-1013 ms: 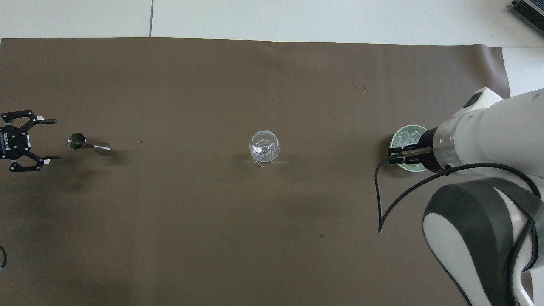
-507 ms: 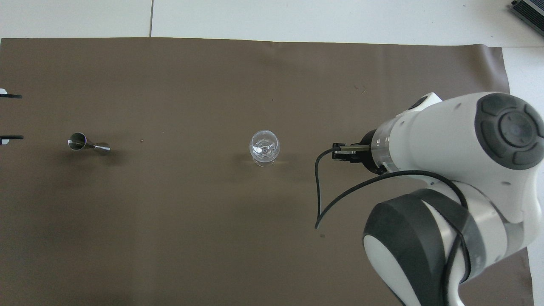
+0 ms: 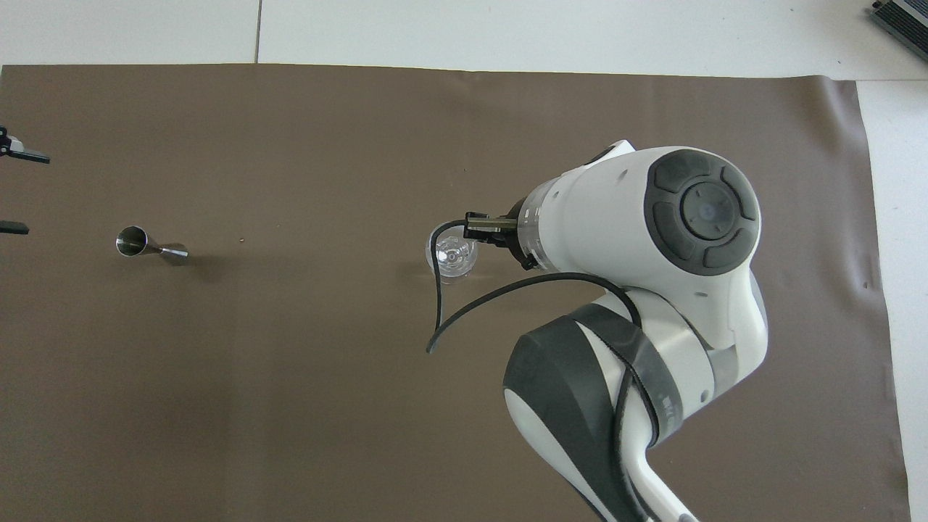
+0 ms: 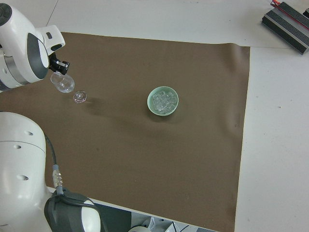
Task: Pour wine and add ice with both arms
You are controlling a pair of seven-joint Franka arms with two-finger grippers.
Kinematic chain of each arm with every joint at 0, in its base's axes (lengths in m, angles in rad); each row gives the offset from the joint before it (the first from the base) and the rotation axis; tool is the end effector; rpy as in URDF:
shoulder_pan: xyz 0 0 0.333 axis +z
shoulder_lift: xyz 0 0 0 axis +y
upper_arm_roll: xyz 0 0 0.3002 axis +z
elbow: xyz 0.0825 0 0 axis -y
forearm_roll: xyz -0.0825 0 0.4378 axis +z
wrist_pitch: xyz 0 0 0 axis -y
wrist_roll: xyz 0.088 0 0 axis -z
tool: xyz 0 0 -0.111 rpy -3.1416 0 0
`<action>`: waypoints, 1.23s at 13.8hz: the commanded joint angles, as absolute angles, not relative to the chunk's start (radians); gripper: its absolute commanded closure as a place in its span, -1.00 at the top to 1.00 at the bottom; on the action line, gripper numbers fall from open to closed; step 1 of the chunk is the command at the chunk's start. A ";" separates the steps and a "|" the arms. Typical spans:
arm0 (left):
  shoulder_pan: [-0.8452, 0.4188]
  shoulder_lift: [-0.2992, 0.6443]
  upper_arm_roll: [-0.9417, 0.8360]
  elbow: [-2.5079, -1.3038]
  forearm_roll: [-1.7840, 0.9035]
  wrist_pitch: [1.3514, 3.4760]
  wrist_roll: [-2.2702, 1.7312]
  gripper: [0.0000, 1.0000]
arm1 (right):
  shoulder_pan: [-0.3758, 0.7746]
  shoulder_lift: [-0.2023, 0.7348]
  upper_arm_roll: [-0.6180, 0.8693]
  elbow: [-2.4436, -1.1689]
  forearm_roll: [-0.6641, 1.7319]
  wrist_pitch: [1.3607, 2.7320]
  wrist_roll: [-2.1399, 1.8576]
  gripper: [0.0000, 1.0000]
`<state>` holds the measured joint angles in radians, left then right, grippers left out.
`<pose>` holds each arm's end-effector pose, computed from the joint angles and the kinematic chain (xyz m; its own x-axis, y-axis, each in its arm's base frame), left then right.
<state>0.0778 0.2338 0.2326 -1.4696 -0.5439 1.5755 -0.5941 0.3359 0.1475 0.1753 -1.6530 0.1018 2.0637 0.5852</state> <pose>0.6583 0.1359 0.5250 0.5997 0.7135 -0.3624 0.7991 -0.5098 0.3187 0.5970 0.3346 0.5161 0.9803 -0.1324 0.1468 -0.0933 -0.9646 -0.2466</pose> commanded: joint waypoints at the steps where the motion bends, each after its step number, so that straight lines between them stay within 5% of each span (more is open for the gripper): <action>1: 0.069 0.167 0.143 -1.480 -0.419 1.589 -0.580 1.00 | 0.353 0.189 0.175 -1.608 0.106 2.097 0.621 -1.00; 7: 0.069 0.043 0.048 -1.489 -0.241 1.568 -0.453 1.00 | 0.413 0.264 0.173 -1.603 0.040 2.180 0.692 -1.00; 17: 0.057 -0.009 -0.004 -1.480 -0.103 1.520 -0.160 1.00 | 0.442 0.301 0.175 -1.606 -0.006 2.223 0.718 -1.00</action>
<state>0.0690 0.0119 0.0185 -1.4688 -0.1486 1.5378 -0.1921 0.4306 0.2862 0.1736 -1.6237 0.0122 2.2268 0.6787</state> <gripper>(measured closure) 0.000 0.661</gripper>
